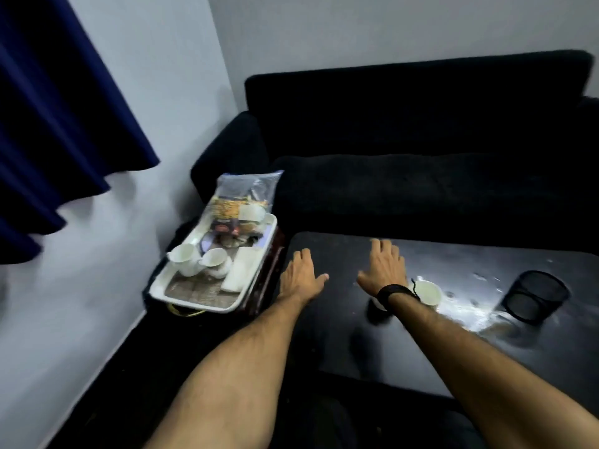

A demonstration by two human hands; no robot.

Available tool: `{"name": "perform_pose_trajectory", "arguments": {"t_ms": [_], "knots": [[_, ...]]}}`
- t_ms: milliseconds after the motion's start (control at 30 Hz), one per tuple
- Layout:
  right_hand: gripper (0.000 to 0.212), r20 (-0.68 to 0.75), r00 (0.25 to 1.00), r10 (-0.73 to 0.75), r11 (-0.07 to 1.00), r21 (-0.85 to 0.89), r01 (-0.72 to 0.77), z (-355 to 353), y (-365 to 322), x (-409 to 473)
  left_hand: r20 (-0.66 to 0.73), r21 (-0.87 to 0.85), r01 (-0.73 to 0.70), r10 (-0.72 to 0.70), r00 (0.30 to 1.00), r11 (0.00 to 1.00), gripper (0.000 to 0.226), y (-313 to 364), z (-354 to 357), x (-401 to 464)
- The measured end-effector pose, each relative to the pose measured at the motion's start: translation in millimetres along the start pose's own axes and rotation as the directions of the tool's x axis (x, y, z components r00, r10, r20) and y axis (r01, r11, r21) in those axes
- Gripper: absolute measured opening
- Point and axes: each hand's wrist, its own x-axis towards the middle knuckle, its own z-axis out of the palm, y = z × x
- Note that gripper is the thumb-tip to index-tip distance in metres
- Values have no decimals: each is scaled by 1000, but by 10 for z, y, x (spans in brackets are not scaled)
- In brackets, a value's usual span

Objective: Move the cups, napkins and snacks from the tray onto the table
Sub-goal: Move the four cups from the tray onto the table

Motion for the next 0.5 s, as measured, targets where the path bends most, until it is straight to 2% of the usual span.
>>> {"name": "perform_pose_trajectory", "arguments": {"t_ms": [133,300,500], "knots": [[49,49,989,-143,986,90,138,32,-764,-39,-135,-8,64,-65,989,998,62,-596,-405,-106],[39,154,929,-337,935,169,312,223,-1656,-165,-232,3,192,-186,955,981,56,-1375,-761,-216],[58,269,827,-493,870,188,457,590,-2390,-57,-298,-35,390,-382,875,920,51,-2025,-966,-153]]}}
